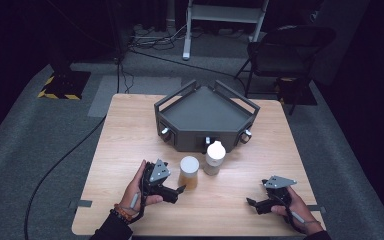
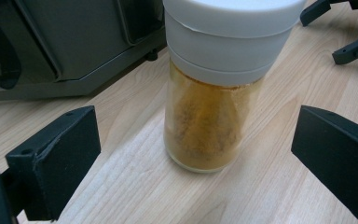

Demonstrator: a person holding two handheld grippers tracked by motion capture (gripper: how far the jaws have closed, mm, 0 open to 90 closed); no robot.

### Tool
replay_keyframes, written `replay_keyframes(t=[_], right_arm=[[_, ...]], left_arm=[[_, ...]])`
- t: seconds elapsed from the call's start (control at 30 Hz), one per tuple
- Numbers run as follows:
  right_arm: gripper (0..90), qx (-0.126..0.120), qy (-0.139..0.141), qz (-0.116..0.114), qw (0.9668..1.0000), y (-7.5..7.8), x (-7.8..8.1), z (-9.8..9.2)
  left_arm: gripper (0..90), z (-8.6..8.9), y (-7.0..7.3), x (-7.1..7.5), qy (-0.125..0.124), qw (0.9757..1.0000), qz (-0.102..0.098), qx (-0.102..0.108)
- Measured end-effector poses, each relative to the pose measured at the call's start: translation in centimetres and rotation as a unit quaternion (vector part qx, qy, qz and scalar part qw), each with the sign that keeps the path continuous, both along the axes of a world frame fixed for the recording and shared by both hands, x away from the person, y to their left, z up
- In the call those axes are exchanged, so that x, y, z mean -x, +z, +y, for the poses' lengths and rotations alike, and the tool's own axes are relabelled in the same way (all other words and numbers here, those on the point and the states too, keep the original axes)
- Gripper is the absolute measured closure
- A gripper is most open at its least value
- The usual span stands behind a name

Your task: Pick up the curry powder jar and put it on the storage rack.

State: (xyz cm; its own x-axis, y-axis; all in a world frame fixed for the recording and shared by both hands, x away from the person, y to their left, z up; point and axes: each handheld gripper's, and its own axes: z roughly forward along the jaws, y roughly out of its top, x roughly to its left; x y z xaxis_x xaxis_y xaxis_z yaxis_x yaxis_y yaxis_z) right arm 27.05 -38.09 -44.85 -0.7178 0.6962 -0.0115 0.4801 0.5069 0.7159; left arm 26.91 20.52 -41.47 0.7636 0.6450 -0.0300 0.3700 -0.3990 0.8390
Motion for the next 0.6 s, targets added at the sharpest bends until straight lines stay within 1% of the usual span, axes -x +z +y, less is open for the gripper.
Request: replay_keyframes(t=[0.23,0.6], right_arm=[[0.0,0.000,0.000,0.000,1.0000,0.0,0.0,0.0],[0.0,0.000,0.000,0.000,1.0000,0.0,0.0,0.0]], left_arm=[[1.1,-0.8,-0.1,-0.8,-0.006,1.0000,0.005,0.006],[1.2,-1.9,-0.3,-2.1,-0.016,0.9998,0.015,-0.002]])
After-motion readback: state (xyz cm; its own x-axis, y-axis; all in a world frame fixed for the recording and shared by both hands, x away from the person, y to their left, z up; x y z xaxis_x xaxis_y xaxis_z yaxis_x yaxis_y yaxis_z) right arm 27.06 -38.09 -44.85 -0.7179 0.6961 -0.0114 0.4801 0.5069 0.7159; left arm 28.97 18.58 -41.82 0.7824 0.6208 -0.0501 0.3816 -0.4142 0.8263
